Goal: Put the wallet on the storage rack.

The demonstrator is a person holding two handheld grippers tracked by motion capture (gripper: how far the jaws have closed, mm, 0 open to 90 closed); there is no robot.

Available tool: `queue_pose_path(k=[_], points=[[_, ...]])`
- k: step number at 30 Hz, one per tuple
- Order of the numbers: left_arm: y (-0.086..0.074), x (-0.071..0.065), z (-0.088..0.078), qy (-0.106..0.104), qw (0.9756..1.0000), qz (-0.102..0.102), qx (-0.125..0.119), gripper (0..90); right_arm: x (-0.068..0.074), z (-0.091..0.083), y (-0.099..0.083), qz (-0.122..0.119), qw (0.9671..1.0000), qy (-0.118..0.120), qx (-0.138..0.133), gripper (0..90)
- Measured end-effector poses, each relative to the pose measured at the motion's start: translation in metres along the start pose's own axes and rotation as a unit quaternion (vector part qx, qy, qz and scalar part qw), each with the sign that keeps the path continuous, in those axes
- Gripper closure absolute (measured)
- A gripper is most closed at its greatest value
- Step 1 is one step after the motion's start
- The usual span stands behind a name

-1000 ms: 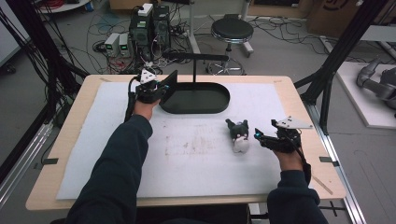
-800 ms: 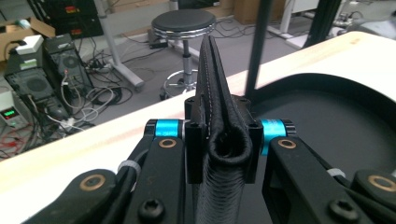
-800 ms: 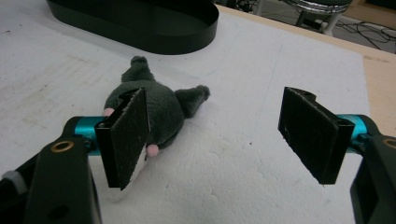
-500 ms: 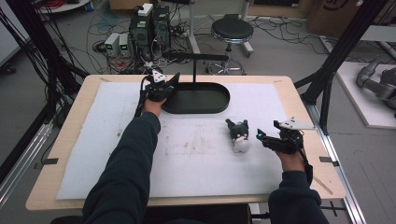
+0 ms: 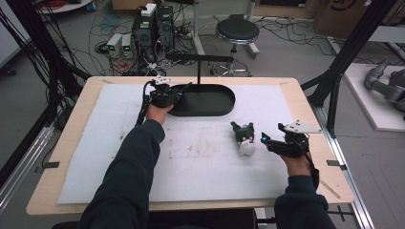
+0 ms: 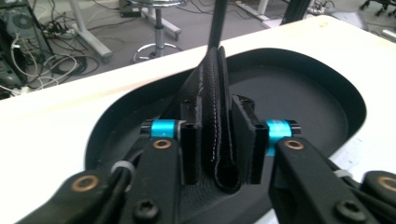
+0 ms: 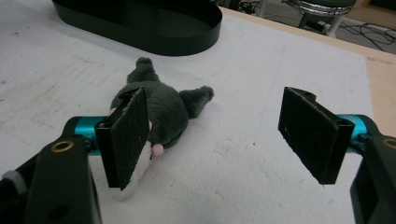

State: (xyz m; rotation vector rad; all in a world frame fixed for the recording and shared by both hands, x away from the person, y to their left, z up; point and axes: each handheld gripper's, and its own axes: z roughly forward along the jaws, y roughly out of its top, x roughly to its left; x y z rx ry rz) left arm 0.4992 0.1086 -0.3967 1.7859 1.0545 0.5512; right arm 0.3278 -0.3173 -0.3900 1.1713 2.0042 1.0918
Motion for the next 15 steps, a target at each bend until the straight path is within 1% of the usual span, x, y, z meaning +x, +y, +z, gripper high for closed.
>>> queue_pose_path(k=[1,2,3,5,6,7,9,11,13,15], points=[[0.000,-0.002,0.000,0.007,0.9999,0.013,0.002,75.6,0.000,0.000,0.000,-0.001,1.0000,-0.001,-0.001,25.0],[0.001,-0.004,0.000,0.019,0.9995,0.025,-0.001,76.4,-0.001,0.000,0.000,0.000,1.0000,-0.001,-0.001,25.1],[0.001,-0.006,0.001,0.035,0.9987,0.038,-0.004,77.5,-0.001,0.001,0.000,0.002,1.0000,-0.001,-0.001,25.1],[0.002,-0.008,0.003,0.057,0.9968,0.055,-0.011,78.9,-0.001,0.001,0.000,0.001,1.0000,-0.002,-0.001,25.1],[0.002,-0.009,0.004,0.066,0.9961,0.057,-0.014,79.3,-0.001,0.001,-0.001,0.003,1.0000,-0.002,0.000,25.0],[0.002,-0.008,0.005,0.069,0.9960,0.055,-0.015,79.4,-0.002,0.001,-0.001,0.002,1.0000,-0.001,0.001,25.1],[0.002,-0.009,0.009,0.063,0.9964,0.055,-0.016,79.3,-0.002,0.002,-0.001,0.004,1.0000,0.000,0.002,25.1],[0.002,-0.014,0.013,0.060,0.9959,0.067,-0.012,79.1,-0.003,0.003,-0.002,0.004,1.0000,0.000,0.003,25.1],[0.002,-0.015,0.018,0.054,0.9964,0.065,-0.012,78.7,-0.003,0.003,-0.002,0.005,1.0000,0.000,0.005,25.1],[0.000,-0.015,0.023,0.038,0.9979,0.052,-0.009,76.8,-0.003,0.003,-0.002,0.004,1.0000,0.001,0.007,25.1]])
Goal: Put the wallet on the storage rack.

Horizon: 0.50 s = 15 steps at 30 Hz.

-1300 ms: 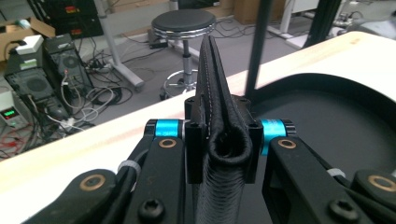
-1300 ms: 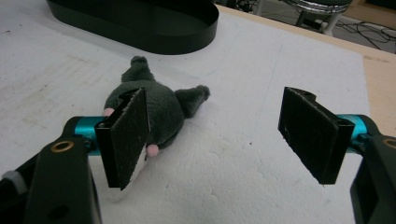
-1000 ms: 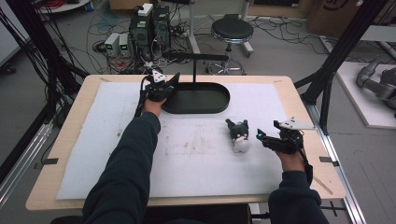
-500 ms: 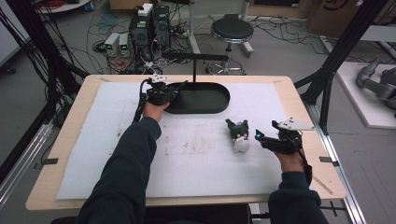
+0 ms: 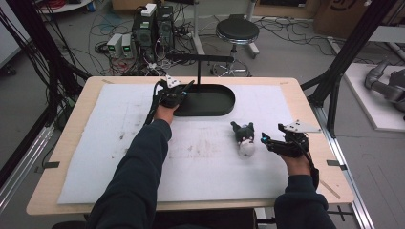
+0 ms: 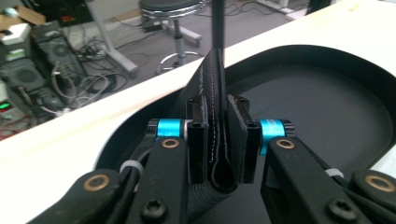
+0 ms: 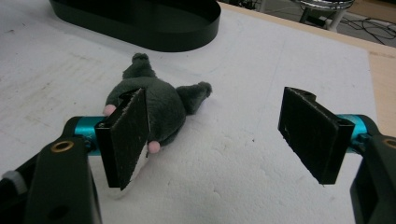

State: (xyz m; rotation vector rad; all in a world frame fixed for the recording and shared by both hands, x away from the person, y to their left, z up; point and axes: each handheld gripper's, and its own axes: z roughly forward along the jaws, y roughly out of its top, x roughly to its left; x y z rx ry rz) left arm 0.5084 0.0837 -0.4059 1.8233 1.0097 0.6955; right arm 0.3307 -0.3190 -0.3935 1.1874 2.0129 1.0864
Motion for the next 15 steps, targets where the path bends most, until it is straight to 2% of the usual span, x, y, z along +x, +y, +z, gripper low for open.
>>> queue_pose_path(k=[3,5,7,9,12,14,15], points=[[-0.004,0.001,0.006,-0.020,0.9989,-0.040,0.012,69.2,0.000,-0.001,0.000,0.000,1.0000,0.000,-0.003,25.1],[-0.007,0.003,0.009,-0.025,0.9977,-0.059,0.022,61.9,0.000,-0.002,0.000,0.003,1.0000,0.000,-0.003,25.1],[-0.012,0.007,0.013,-0.039,0.9948,-0.082,0.046,51.7,0.000,-0.002,-0.001,0.004,1.0000,0.001,-0.002,25.1],[-0.014,0.010,0.012,-0.048,0.9919,-0.095,0.069,43.4,0.000,-0.002,-0.001,0.003,1.0000,0.001,-0.003,25.1],[-0.012,0.014,0.001,-0.060,0.9912,-0.109,0.045,41.2,0.000,-0.002,0.000,0.000,1.0000,0.002,-0.003,25.1],[-0.008,0.016,-0.010,-0.070,0.9900,-0.119,0.030,33.4,0.000,-0.001,0.000,0.002,1.0000,0.003,-0.002,25.1],[-0.006,0.016,-0.016,-0.073,0.9901,-0.118,0.019,28.8,0.000,0.000,0.000,0.000,1.0000,0.004,-0.003,25.1]])
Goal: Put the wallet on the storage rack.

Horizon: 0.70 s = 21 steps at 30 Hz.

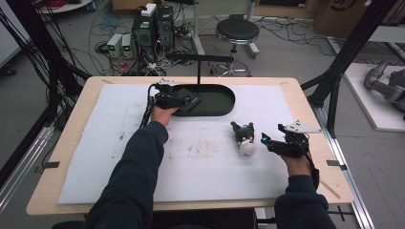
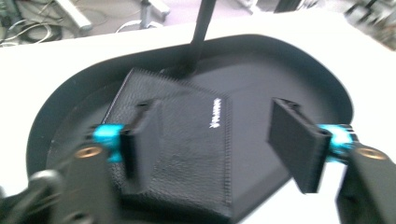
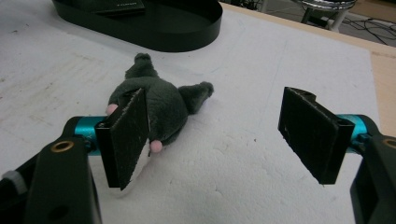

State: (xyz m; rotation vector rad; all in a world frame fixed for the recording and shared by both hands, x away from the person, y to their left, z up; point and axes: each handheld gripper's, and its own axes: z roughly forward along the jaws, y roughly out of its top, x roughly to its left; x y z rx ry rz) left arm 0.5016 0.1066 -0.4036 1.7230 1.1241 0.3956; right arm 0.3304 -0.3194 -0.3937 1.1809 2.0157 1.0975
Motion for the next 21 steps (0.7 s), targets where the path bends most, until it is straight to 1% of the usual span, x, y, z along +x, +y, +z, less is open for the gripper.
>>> queue_pose_path(k=[1,3,5,6,9,10,11,13,14,18,19,21], points=[[0.001,-0.002,-0.007,-0.006,0.9999,0.003,-0.013,26.3,0.000,0.000,0.000,0.000,1.0000,0.001,0.001,25.1],[0.002,-0.005,-0.022,-0.019,0.9991,0.011,-0.035,25.5,0.002,0.001,0.001,-0.004,1.0000,0.003,0.000,25.0],[0.003,-0.008,-0.036,-0.027,0.9977,0.016,-0.060,20.7,0.003,0.002,0.001,-0.008,0.9999,0.007,0.001,24.7],[0.003,-0.009,-0.044,-0.029,0.9969,0.022,-0.070,20.2,0.004,0.002,0.002,-0.008,0.9999,0.008,0.002,24.0],[0.001,-0.010,-0.064,-0.037,0.9948,0.027,-0.091,20.2,0.005,0.003,0.003,-0.010,0.9999,0.011,0.002,23.1],[0.001,-0.010,-0.070,-0.036,0.9945,0.029,-0.094,20.4,0.005,0.004,0.003,-0.010,0.9999,0.010,0.002,22.8],[0.000,-0.010,-0.076,-0.033,0.9939,0.036,-0.098,20.6,0.005,0.004,0.003,-0.009,0.9999,0.011,0.004,22.7],[-0.003,-0.009,-0.085,-0.030,0.9915,0.060,-0.111,20.6,0.006,0.006,0.003,-0.009,0.9999,0.012,0.005,22.7],[-0.004,-0.009,-0.089,-0.030,0.9911,0.065,-0.113,20.6,0.005,0.007,0.004,-0.010,0.9999,0.011,0.007,22.7],[-0.010,-0.007,-0.101,-0.040,0.9906,0.060,-0.116,20.1,0.005,0.007,0.003,-0.007,0.9999,0.009,0.007,22.7],[-0.011,-0.008,-0.102,-0.039,0.9908,0.061,-0.115,20.0,0.005,0.007,0.004,-0.008,0.9999,0.009,0.008,22.7],[-0.018,-0.008,-0.108,-0.031,0.9910,0.071,-0.109,18.2,0.005,0.007,0.003,-0.009,0.9999,0.008,0.008,22.7]])
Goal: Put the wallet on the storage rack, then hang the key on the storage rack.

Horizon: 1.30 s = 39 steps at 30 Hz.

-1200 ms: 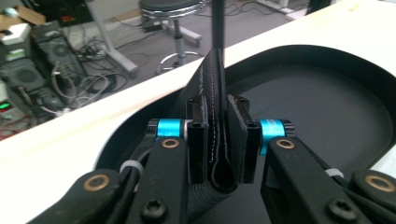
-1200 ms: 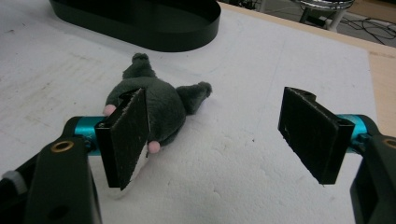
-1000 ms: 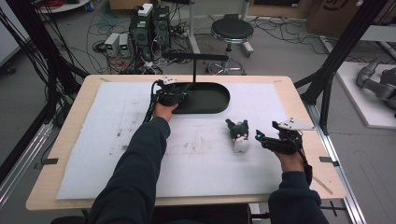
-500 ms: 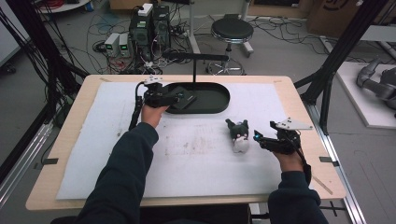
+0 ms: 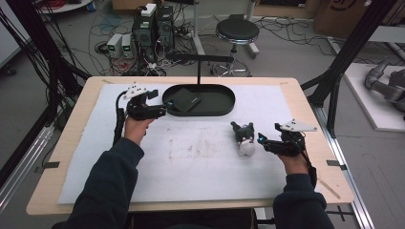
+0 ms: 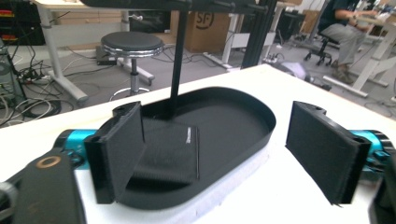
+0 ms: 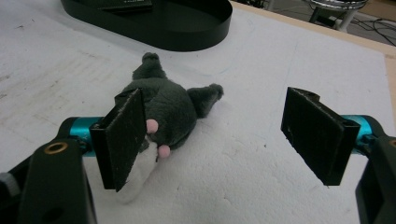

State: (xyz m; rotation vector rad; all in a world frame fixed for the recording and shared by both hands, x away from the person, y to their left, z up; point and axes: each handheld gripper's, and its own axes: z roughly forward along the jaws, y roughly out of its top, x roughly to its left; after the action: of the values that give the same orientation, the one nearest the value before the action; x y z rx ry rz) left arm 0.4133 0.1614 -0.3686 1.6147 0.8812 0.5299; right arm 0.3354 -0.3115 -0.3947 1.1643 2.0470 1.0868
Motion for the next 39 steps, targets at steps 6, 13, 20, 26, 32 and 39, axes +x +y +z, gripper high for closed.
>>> queue_pose_path(k=[6,13,20,26,32,39], points=[[-0.007,-0.002,-0.017,0.021,0.9996,0.015,0.008,18.0,0.002,0.001,0.001,-0.003,1.0000,-0.001,0.000,22.7],[-0.016,0.000,-0.036,0.040,0.9990,0.016,0.013,18.0,0.006,0.005,0.004,-0.008,1.0000,0.001,0.000,22.7],[-0.033,0.003,-0.052,0.051,0.9985,0.011,0.017,18.1,0.011,0.006,0.005,-0.013,0.9999,0.004,0.003,22.7],[-0.046,0.006,-0.069,0.065,0.9978,0.002,0.011,18.1,0.016,0.007,0.006,-0.023,0.9997,0.009,0.006,22.7],[-0.060,0.008,-0.080,0.075,0.9970,-0.001,0.016,18.1,0.024,0.008,0.008,-0.027,0.9995,0.014,0.004,22.8],[-0.066,0.009,-0.082,0.078,0.9969,-0.001,0.014,18.2,0.037,0.018,0.012,-0.031,0.9993,0.007,0.018,23.9]])
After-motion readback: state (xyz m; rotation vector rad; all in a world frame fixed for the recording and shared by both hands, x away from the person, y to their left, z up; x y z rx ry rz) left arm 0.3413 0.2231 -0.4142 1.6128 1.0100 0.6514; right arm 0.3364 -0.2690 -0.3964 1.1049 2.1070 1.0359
